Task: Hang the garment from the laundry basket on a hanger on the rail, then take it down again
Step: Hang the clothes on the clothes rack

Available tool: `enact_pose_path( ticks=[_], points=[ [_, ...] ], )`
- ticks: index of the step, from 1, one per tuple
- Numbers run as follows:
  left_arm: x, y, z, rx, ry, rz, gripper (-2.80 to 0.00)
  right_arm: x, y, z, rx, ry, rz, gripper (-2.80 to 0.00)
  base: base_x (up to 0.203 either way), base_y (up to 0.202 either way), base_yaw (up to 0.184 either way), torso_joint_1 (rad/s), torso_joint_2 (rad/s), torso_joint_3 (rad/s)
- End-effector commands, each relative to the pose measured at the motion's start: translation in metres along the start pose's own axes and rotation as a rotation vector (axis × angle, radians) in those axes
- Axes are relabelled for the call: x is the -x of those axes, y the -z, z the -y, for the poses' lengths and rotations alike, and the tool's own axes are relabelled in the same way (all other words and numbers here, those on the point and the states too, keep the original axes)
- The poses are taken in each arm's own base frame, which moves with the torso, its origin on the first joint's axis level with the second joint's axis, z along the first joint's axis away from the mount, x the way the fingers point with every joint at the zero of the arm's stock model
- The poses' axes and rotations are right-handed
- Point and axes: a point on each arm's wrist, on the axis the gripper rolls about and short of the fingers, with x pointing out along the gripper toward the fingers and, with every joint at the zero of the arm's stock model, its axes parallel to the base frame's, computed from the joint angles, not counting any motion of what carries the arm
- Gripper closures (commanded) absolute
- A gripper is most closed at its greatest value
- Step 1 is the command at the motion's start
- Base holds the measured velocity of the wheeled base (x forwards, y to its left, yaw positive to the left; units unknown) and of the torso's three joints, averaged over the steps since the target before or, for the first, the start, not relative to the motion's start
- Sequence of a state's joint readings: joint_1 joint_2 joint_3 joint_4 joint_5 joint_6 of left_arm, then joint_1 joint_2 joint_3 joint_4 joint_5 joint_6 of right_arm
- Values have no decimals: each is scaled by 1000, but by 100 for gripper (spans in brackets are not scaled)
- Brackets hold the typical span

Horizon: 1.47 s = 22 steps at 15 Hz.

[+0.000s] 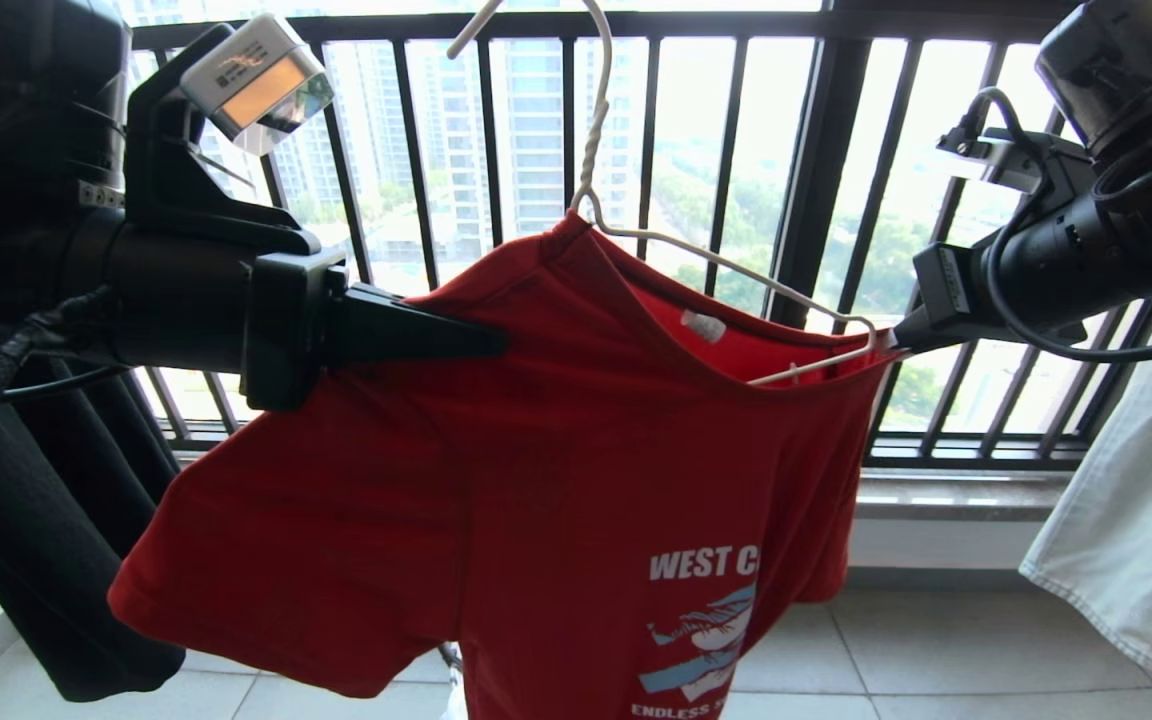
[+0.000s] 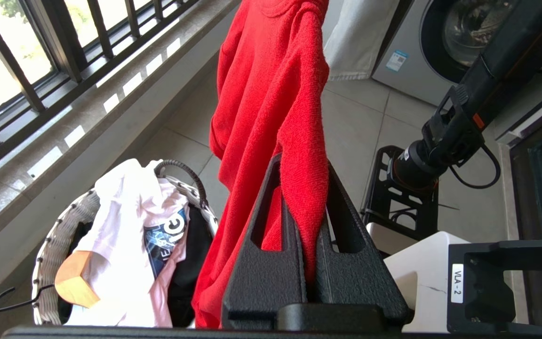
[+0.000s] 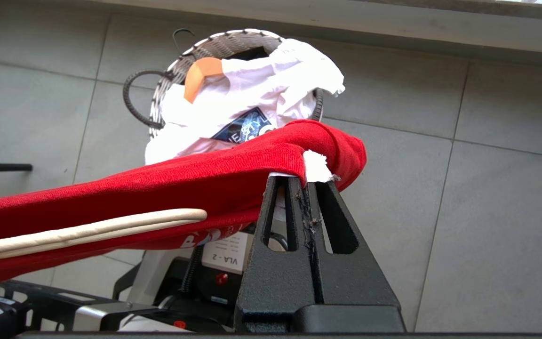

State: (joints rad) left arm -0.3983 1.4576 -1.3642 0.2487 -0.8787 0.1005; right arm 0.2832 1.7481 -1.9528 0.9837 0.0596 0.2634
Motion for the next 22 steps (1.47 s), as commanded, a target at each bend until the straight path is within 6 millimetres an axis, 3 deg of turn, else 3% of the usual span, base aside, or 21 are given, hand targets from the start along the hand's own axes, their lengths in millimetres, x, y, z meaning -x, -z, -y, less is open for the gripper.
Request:
enact_pose_path(
  ticks=[1, 5, 11, 16, 22],
  points=[
    [0, 1, 1, 0, 8, -3, 0, -7, -1, 1, -4, 9, -10, 0, 0, 0, 0, 0, 0, 0],
    [-5, 3, 0, 3, 14, -13, 0, -4, -4, 1, -3, 12, 17, 0, 0, 0, 0, 0, 0, 0],
    [-36, 14, -34, 55, -25, -79, 0, -1, -6, -3, 8, 10, 59, 0, 0, 0, 0, 0, 0, 0],
    [-45, 18, -35, 61, -6, -95, 0, -30, -14, -42, 119, 57, 186, 0, 0, 0, 0, 0, 0, 0],
    [-77, 31, -41, 18, -59, -87, 0, -27, -10, -71, 209, 128, 282, 0, 0, 0, 0, 0, 0, 0]
  ],
)
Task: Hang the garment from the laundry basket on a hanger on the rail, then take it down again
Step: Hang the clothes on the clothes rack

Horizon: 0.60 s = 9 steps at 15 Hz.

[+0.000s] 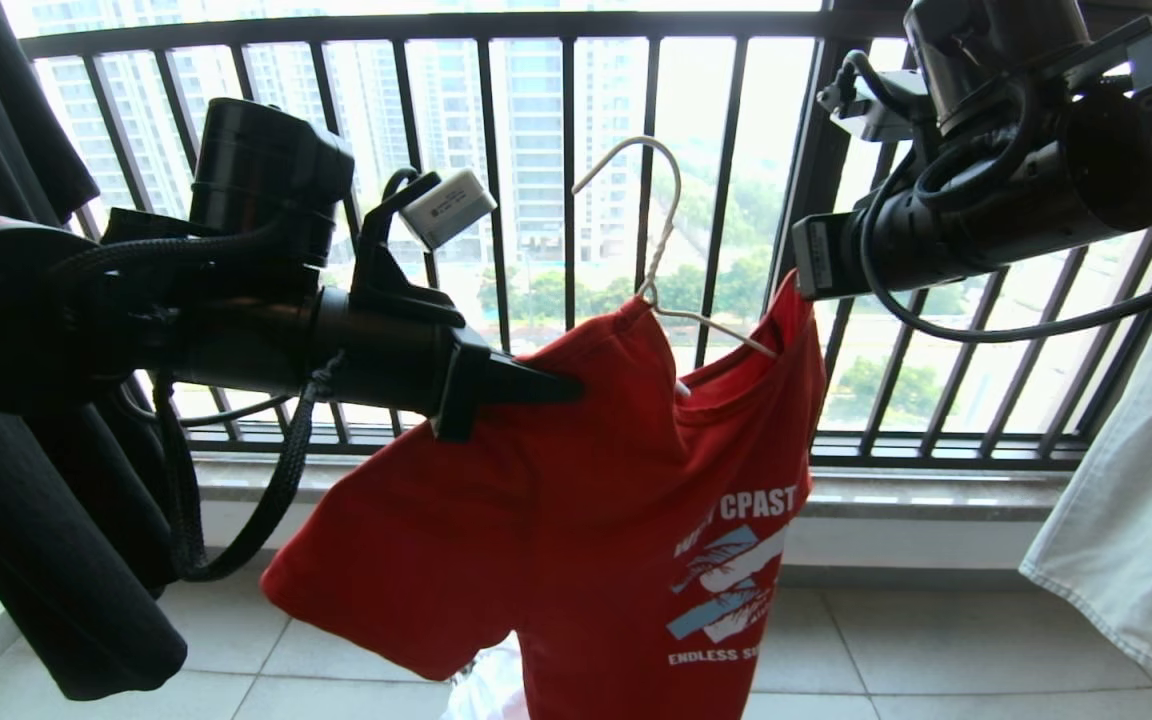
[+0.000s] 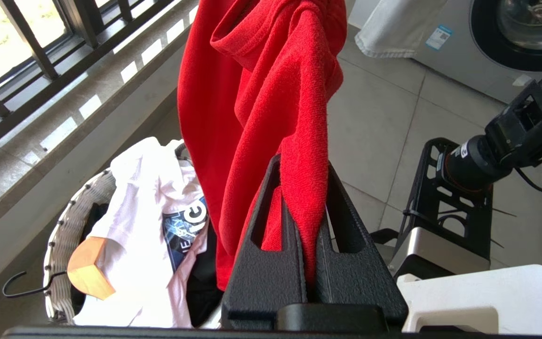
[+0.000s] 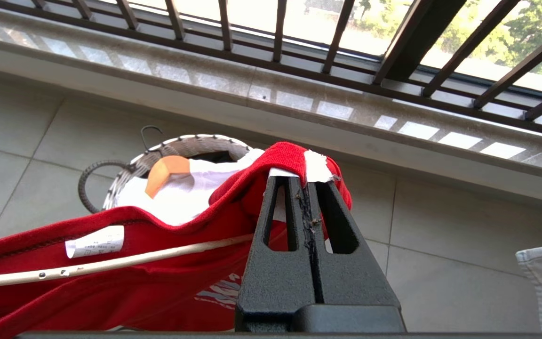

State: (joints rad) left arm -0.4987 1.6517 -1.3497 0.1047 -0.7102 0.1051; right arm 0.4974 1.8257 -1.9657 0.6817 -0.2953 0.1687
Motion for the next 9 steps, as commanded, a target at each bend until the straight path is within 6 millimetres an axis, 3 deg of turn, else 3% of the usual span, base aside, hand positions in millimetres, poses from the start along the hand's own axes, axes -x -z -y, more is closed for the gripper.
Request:
enact_pose_path(
  ticks=[1, 5, 9],
  points=[
    [-16, 7, 1, -16, -21, 9, 0, 4, 2, -11, 21, -4, 4, 0, 0, 0, 0, 0, 0, 0],
    [-43, 8, 21, -67, -242, 51, 0, 11, 2, -23, 28, -34, 30, 0, 0, 0, 0, 0, 0, 0],
    [-59, 13, 23, -119, -355, 68, 0, 24, -1, -24, 16, -26, 61, 0, 0, 0, 0, 0, 0, 0]
  ],
)
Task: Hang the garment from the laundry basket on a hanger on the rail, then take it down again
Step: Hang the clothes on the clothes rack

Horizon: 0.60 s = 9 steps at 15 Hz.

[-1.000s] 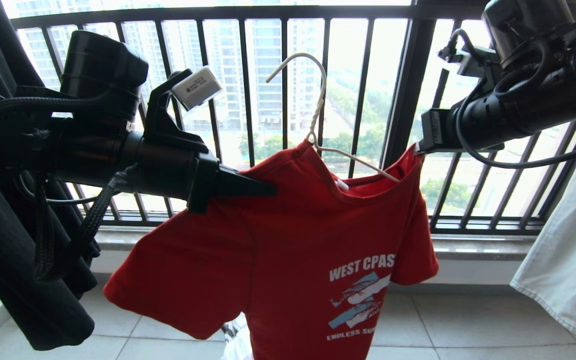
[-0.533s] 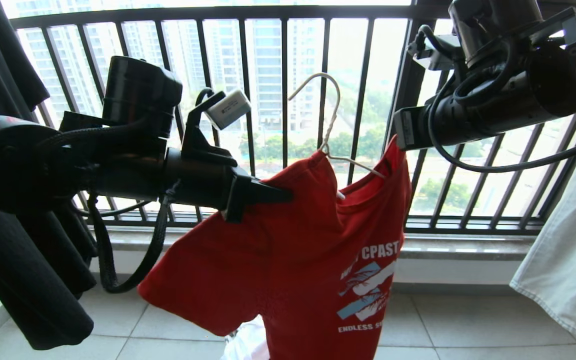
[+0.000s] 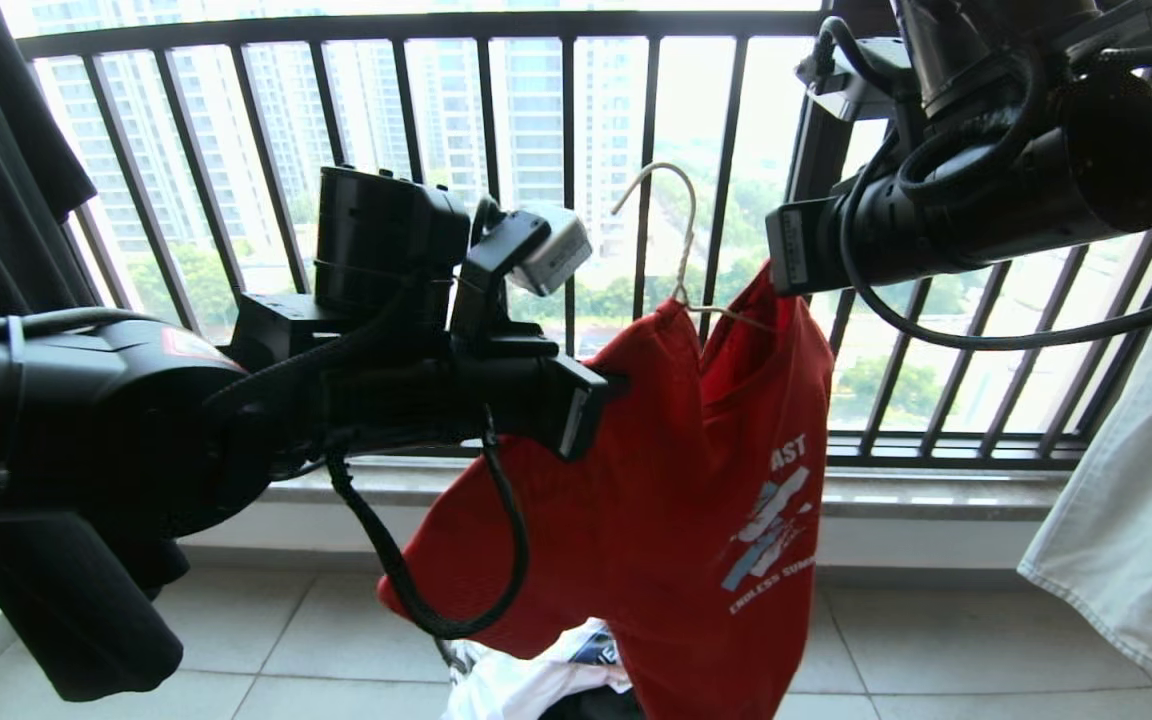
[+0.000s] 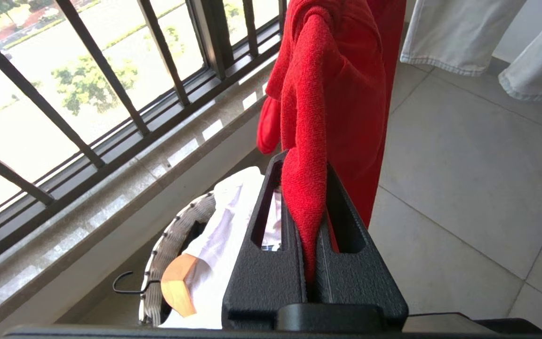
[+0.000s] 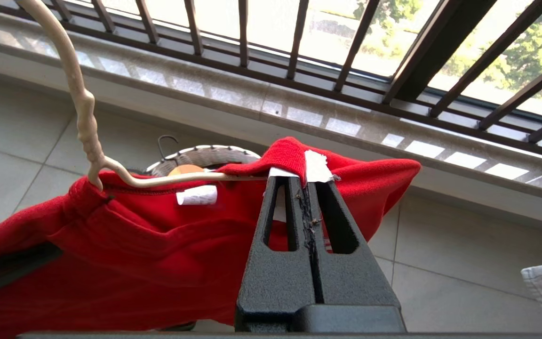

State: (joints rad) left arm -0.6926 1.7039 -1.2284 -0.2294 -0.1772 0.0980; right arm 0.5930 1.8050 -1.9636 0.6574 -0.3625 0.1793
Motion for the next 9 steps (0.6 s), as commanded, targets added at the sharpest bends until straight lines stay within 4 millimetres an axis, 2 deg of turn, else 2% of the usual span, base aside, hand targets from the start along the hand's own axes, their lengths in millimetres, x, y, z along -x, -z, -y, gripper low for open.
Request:
enact_pose_path(
  ticks=[1, 5, 9],
  points=[
    [-2, 3, 1, -21, -3, -10, 0, 5, -1, 2, -5, 7, 7, 0, 0, 0, 0, 0, 0, 0],
    [28, -5, 5, -74, -6, 5, 0, -15, -6, 22, -44, 88, 34, 0, 0, 0, 0, 0, 0, 0],
    [35, -7, 7, -85, -4, 0, 0, -31, -3, 30, -48, 123, 11, 0, 0, 0, 0, 0, 0, 0]
  ],
)
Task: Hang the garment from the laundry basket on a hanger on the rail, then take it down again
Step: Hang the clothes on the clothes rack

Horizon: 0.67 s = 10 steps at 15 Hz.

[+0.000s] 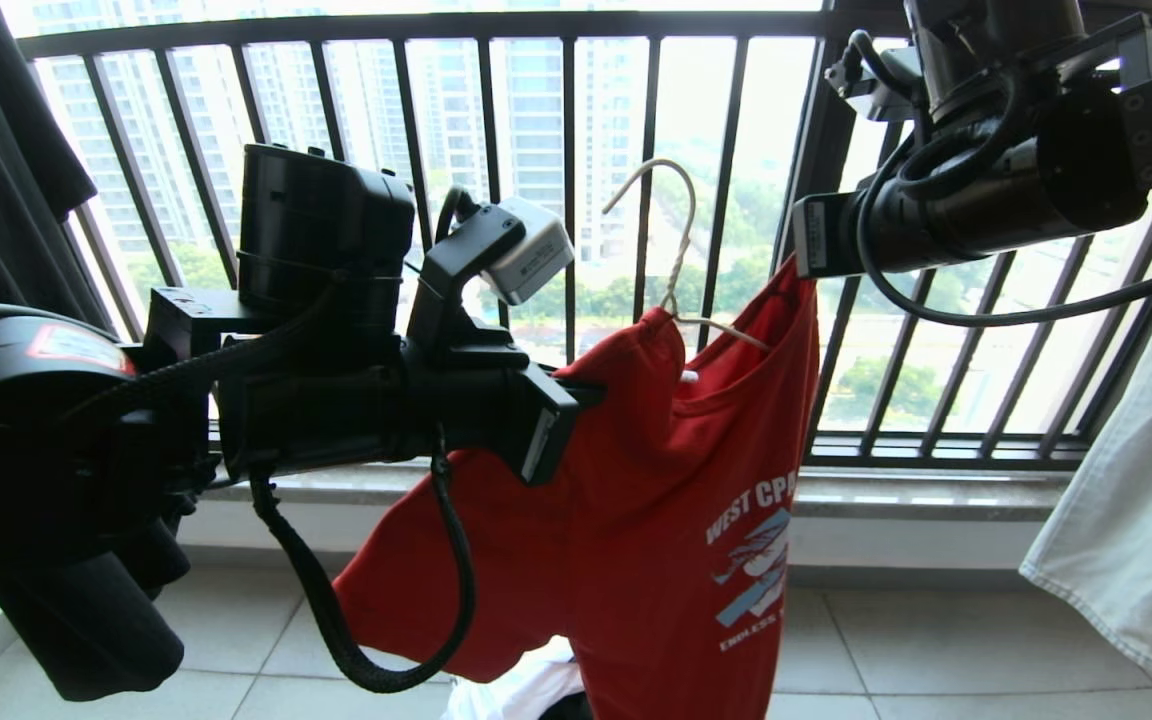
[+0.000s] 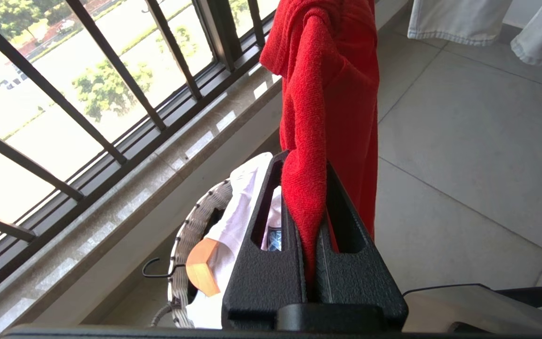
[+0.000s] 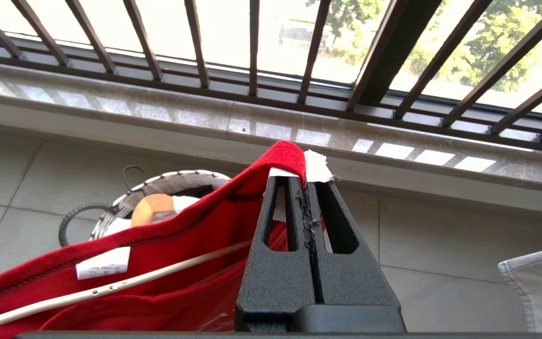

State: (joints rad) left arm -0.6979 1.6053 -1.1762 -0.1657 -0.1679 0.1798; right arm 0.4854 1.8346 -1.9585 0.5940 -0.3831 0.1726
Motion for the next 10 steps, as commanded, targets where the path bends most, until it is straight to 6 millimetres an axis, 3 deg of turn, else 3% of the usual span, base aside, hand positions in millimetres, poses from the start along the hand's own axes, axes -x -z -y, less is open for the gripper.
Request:
enact_pose_path(
  ticks=[1, 6, 10],
  points=[
    [4, -3, 0, -3, -3, 15, 0, -8, 3, 0, 4, 11, -19, 0, 0, 0, 0, 0, 0, 0],
    [-11, 1, -4, -7, -87, -17, 0, 6, 1, -9, 14, -16, 2, 0, 0, 0, 0, 0, 0, 0],
    [-28, 2, -7, 0, -144, -20, 0, 26, 4, -29, 34, -89, 15, 0, 0, 0, 0, 0, 0, 0]
  ],
)
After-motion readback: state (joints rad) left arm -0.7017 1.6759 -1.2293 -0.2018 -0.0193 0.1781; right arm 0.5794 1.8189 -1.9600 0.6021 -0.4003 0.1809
